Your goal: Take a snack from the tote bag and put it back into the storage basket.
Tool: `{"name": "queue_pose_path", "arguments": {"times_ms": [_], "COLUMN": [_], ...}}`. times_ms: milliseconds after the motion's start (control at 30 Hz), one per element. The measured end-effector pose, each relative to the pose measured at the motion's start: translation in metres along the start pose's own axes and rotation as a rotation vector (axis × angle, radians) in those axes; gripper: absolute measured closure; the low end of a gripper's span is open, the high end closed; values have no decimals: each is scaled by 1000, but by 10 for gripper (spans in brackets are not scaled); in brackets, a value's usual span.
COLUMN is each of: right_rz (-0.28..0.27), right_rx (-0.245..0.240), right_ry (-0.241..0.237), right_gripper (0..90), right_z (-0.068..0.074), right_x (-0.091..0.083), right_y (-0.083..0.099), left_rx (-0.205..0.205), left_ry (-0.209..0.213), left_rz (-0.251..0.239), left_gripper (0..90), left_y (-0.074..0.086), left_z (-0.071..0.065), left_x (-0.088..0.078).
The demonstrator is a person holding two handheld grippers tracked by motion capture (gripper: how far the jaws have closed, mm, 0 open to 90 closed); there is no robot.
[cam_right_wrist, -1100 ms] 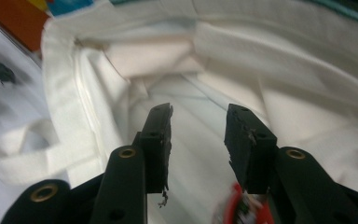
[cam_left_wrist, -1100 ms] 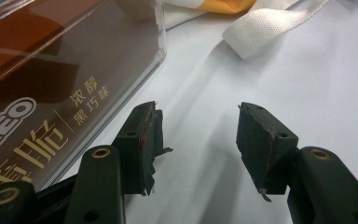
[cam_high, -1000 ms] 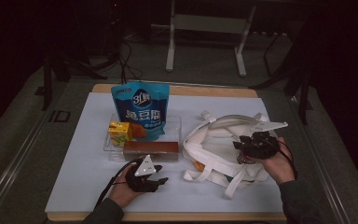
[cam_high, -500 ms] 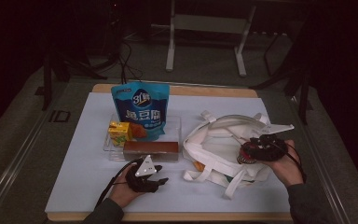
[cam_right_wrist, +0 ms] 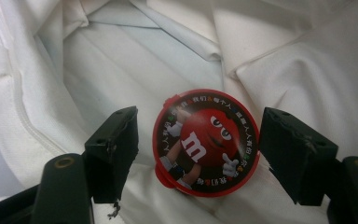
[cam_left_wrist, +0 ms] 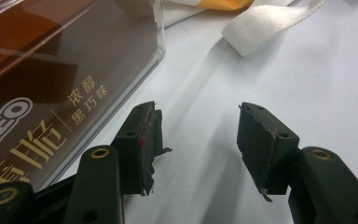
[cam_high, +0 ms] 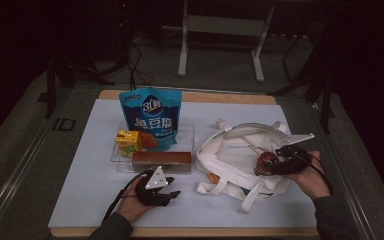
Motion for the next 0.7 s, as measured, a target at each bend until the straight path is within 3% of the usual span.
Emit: {"name": "queue_pose_path", "arguments": {"times_ms": [467,700], "right_rz": [49,103], "right_rx": [-13,-26], "right_ry": [-13,-19], "right_gripper": [261,245], "right_z": [-5,-7], "right_x": [10,18], "right_y": [7,15], "left_rx": [0,0], "left_ry": [0,1], "left_rz": [0,2], "left_gripper": [474,474], "left_y": [0,0], "left_z": [0,0], "left_x": [0,0]}}
Point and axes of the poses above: each handheld gripper's, and its own axes: x roughly forward along the jaws, y roughly out of its underside, z roughly to its left, the point moved 9 cm from there along x, roughly forward along the jaws, and after that the axes turned 6 degrees about -z, right-handed, at the moved point
